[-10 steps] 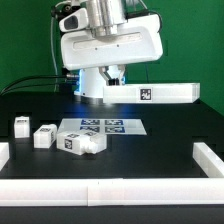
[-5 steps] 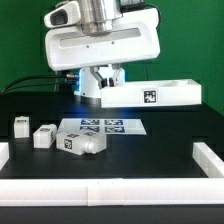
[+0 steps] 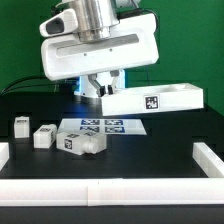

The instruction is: Assemble one leg

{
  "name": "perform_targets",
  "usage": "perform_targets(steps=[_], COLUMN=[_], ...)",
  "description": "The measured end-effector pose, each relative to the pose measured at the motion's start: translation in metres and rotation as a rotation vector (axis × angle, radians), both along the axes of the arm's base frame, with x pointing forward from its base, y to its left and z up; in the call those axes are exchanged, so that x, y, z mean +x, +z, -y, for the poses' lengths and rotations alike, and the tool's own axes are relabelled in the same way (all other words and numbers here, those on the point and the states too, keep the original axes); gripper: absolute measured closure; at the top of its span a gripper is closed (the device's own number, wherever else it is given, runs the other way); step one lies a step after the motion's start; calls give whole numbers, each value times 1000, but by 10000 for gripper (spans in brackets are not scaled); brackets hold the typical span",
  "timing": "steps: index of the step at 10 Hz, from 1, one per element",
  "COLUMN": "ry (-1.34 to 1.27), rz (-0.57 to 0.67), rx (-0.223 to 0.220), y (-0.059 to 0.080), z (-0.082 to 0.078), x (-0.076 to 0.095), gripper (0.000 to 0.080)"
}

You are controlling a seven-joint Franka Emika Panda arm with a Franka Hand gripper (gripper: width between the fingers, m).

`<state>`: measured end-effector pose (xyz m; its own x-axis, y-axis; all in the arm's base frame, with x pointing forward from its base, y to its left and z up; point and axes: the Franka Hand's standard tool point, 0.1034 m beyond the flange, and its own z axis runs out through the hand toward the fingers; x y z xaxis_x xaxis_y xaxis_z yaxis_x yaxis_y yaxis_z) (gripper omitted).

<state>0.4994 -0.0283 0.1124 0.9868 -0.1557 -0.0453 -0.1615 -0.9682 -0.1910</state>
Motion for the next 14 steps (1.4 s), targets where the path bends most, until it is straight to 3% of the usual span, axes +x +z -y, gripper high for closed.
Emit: perform_targets(steps=[1,3,4,9,11,14], ry=[47,101,107,119,168,149], rz=[-15,-16,-11,-22,-39,-59], rx=[-10,-36,-44,-52,-89,-98], y=[0,-8,-15,-22,-44,-67], z=[9,25,26,25,16,8], x=[9,58,70,67,74,85], gripper=[748,748,748,748,748,748])
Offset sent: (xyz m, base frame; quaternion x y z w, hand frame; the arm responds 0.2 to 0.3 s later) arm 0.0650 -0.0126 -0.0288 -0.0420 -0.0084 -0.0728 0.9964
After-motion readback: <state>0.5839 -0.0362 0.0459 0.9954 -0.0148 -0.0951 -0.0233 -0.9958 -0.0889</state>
